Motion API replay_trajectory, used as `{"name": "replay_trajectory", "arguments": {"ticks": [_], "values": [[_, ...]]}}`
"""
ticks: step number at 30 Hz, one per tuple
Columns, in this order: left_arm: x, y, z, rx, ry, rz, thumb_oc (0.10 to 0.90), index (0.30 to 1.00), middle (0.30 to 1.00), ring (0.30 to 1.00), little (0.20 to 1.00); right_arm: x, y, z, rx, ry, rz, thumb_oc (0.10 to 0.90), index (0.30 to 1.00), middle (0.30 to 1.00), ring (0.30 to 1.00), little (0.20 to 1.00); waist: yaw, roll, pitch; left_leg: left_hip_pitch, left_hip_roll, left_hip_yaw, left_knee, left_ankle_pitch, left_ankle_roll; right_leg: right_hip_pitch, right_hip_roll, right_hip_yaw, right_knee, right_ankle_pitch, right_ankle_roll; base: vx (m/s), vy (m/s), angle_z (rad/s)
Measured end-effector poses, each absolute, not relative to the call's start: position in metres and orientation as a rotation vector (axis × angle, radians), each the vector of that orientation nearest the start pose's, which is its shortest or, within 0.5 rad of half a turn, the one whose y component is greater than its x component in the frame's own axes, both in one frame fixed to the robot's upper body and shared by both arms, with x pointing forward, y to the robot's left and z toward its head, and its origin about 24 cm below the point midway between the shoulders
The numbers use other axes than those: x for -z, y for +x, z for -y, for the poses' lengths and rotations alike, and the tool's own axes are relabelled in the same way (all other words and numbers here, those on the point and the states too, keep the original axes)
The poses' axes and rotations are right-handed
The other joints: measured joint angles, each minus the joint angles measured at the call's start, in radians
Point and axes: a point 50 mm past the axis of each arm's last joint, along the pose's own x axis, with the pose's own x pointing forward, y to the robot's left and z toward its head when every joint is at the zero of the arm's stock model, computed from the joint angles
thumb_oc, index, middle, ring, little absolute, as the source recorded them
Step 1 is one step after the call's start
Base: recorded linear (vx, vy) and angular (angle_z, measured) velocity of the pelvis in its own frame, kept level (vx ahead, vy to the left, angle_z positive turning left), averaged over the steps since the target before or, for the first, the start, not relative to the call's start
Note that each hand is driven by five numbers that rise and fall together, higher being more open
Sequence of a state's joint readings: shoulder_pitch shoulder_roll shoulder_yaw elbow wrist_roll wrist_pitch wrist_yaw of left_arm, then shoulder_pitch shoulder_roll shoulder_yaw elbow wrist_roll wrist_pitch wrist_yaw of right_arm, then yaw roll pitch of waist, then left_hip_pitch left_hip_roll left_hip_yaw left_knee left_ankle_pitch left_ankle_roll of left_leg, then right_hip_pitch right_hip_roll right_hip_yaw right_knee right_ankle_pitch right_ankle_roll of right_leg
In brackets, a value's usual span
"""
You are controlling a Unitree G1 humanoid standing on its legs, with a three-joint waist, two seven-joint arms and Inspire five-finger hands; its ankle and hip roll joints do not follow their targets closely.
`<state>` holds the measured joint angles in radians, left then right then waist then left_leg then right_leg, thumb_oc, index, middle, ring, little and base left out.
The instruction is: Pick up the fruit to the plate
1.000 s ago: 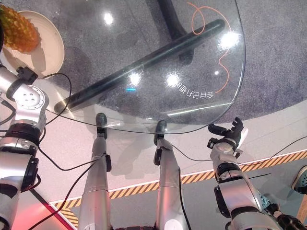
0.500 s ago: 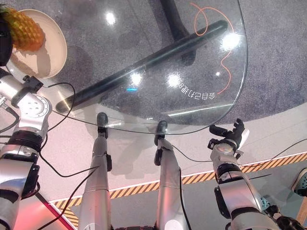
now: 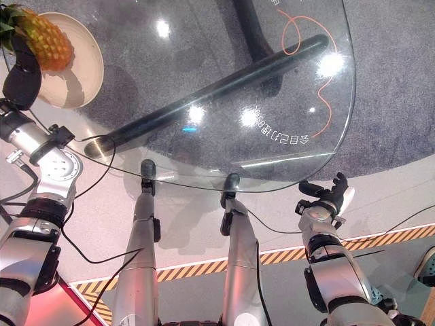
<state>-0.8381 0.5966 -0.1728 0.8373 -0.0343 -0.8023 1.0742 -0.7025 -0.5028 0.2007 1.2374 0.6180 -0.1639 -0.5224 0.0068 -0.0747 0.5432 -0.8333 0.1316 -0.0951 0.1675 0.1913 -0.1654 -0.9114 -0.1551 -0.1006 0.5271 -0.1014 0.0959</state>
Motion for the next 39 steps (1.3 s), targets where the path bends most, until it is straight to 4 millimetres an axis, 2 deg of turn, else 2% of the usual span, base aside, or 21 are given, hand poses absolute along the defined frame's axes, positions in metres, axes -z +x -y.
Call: {"name": "replay_trajectory", "arguments": {"ticks": [6,9,12,16,18,22,25,26,29,30,31,33,36,39], "values": [[-0.208,0.333,-0.264,-0.818,0.163,0.976,0.8,0.9,0.9,0.9,0.9,-0.024,0.32,0.307,0.818,-0.064,-0.335,0.8,0.9,0.9,0.9,0.9,0.017,0.001,0.0,0.046,-0.001,0.0,-0.009,0.0,0.0,0.041,-0.002,0.0,0.006,-0.011,0.002,-0.02,-0.032,0.01],[-0.195,0.33,-0.267,-0.765,0.192,0.922,0.8,0.9,0.9,0.9,0.9,-0.017,0.317,0.303,0.808,-0.059,-0.356,0.8,0.9,0.9,0.9,0.9,0.022,0.001,0.0,0.084,-0.001,0.0,-0.014,-0.002,0.001,0.079,-0.003,-0.002,0.002,-0.017,0.006,-0.01,-0.034,0.01],[-0.17,0.328,-0.271,-0.71,0.158,0.798,0.8,0.9,0.9,0.9,0.9,-0.006,0.31,0.302,0.793,-0.057,-0.386,0.8,0.9,0.9,0.9,0.9,0.025,0.004,-0.001,0.163,-0.001,0.003,-0.041,-0.007,0.004,0.157,-0.005,-0.004,-0.025,-0.021,0.009,0.0,0.016,0.0],[-0.14,0.322,-0.287,-0.703,0.084,0.622,0.8,0.9,0.9,0.9,0.9,0.009,0.3,0.297,0.772,-0.032,-0.424,0.8,0.9,0.9,0.9,0.9,0.033,0.012,-0.001,0.271,-0.001,0.012,-0.065,-0.019,0.011,0.269,-0.006,-0.005,-0.068,-0.021,0.014,0.03,0.068,-0.02],[-0.119,0.316,-0.293,-0.691,0.109,0.513,0.8,0.9,0.9,0.9,0.9,0.024,0.287,0.296,0.744,-0.056,-0.463,0.8,0.9,0.9,0.9,0.9,0.047,0.029,-0.002,0.361,-0.005,0.025,-0.093,-0.023,0.019,0.368,-0.012,-0.006,-0.116,-0.015,0.025,0.11,0.108,0.0],[-0.072,0.299,-0.296,-0.628,0.164,0.3,0.8,0.9,0.9,0.9,0.9,0.052,0.251,0.305,0.709,-0.116,-0.57,0.8,0.9,0.9,0.9,0.9,0.047,0.082,-0.03,0.505,-0.027,0.04,-0.14,-0.039,0.042,0.546,-0.034,-0.012,-0.224,0.003,0.056,0.18,0.11,0.04],[-0.025,0.28,-0.292,-0.571,0.155,0.087,0.8,0.9,0.9,0.9,0.9,0.078,0.217,0.309,0.651,-0.184,-0.695,0.8,0.9,0.9,0.9,0.9,0.043,0.118,-0.095,0.596,-0.042,0.054,-0.181,-0.051,0.059,0.676,-0.047,-0.027,-0.348,0.04,0.075,0.25,0.106,0.02],[-0.007,0.272,-0.29,-0.558,0.149,0.0,0.8,0.9,0.9,0.9,0.9,0.087,0.202,0.308,0.633,-0.197,-0.752,0.8,0.9,0.9,0.9,0.9,0.04,0.123,-0.13,0.618,-0.046,0.057,-0.192,-0.055,0.064,0.715,-0.049,-0.031,-0.394,0.053,0.082,0.3,0.086,0.02],[0.041,0.234,-0.292,-0.535,0.172,-0.239,0.8,0.9,0.9,0.9,0.9,0.114,0.168,0.295,0.557,-0.222,-0.912,0.8,0.9,0.9,0.9,0.9,0.016,0.103,-0.231,0.717,-0.051,0.066,-0.25,-0.062,0.068,0.851,-0.05,-0.046,-0.526,0.088,0.091,0.31,0.076,0.02],[0.046,0.228,-0.292,-0.528,0.177,-0.266,0.8,0.9,0.9,0.9,0.9,0.117,0.164,0.294,0.546,-0.222,-0.932,0.8,0.9,0.9,0.9,0.9,0.014,0.098,-0.247,0.724,-0.052,0.067,-0.252,-0.064,0.068,0.865,-0.05,-0.051,-0.541,0.09,0.092,0.38,0.07,0.03],[0.06,0.214,-0.291,-0.495,0.195,-0.339,0.8,0.9,0.9,0.9,0.9,0.126,0.148,0.289,0.514,-0.228,-0.988,0.8,0.9,0.9,0.9,0.9,0.011,0.082,-0.297,0.738,-0.051,0.075,-0.253,-0.079,0.067,0.896,-0.048,-0.055,-0.579,0.096,0.091,0.38,0.061,-0.03],[0.079,0.195,-0.286,-0.415,0.24,-0.457,0.8,0.9,0.9,0.9,0.9,0.136,0.128,0.284,0.447,-0.257,-1.082,0.8,0.9,0.9,0.9,0.9,0.012,0.063,-0.327,0.808,-0.053,0.09,-0.253,-0.1,0.066,0.976,-0.048,-0.056,-0.614,0.101,0.093,0.29,0.045,-0.1],[0.109,0.163,-0.274,-0.275,0.268,-0.663,0.8,0.9,0.9,0.9,0.9,0.145,0.101,0.283,0.393,-0.28,-1.183,0.8,0.9,0.9,0.9,0.9,0.002,0.062,-0.422,0.818,-0.047,0.096,-0.253,-0.113,0.062,0.985,-0.044,-0.056,-0.615,0.091,0.093,0.17,0.025,-0.04],[0.13,0.137,-0.266,-0.173,0.242,-0.842,0.8,0.9,0.9,0.9,0.9,0.147,0.095,0.283,0.365,-0.28,-1.228,0.8,0.9,0.9,0.9,0.9,-0.016,0.065,-0.442,0.841,-0.044,0.116,-0.253,-0.115,0.061,1.003,-0.042,-0.053,-0.614,0.09,0.092,0.14,0.026,-0.07]]}}
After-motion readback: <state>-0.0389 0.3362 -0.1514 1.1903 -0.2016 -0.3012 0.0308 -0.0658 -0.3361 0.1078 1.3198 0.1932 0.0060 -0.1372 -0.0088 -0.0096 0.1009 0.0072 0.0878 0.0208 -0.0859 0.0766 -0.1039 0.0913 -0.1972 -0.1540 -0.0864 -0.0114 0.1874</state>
